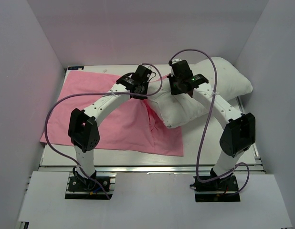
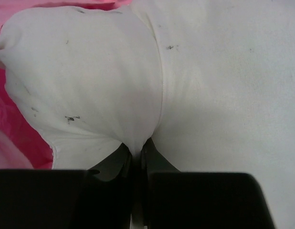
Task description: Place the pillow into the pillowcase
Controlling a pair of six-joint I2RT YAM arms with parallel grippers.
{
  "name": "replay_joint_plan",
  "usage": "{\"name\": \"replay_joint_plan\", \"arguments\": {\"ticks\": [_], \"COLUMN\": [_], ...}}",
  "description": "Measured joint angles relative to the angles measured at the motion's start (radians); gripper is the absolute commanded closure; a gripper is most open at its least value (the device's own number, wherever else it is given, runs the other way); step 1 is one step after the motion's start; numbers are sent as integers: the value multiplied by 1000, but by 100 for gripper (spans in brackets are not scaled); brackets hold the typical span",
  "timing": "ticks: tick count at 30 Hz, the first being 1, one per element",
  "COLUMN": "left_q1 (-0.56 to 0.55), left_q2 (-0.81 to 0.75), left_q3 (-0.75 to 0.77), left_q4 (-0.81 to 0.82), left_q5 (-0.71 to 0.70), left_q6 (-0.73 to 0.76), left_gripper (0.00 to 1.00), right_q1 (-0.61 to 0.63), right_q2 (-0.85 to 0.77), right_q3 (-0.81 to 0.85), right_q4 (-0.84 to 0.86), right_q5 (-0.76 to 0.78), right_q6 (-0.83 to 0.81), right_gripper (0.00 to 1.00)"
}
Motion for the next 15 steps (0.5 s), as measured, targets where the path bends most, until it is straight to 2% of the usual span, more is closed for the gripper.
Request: {"name": "replay_joint_plan", "arguments": {"ticks": [4,15], "left_q1": [1,2], "left_q2": [-24,-87], "left_q3": [0,5], "left_q4": [2,19], "left_q5": [17,55], "left_q6": [0,-2], "left_gripper": [100,100], "right_q1": [18,58], "right_q2": [5,-76], "right_q3": [-11,-131], "right_q4": [47,418], "right_q5": [57,152], "right_q6": [50,162], "right_gripper": [100,100]}}
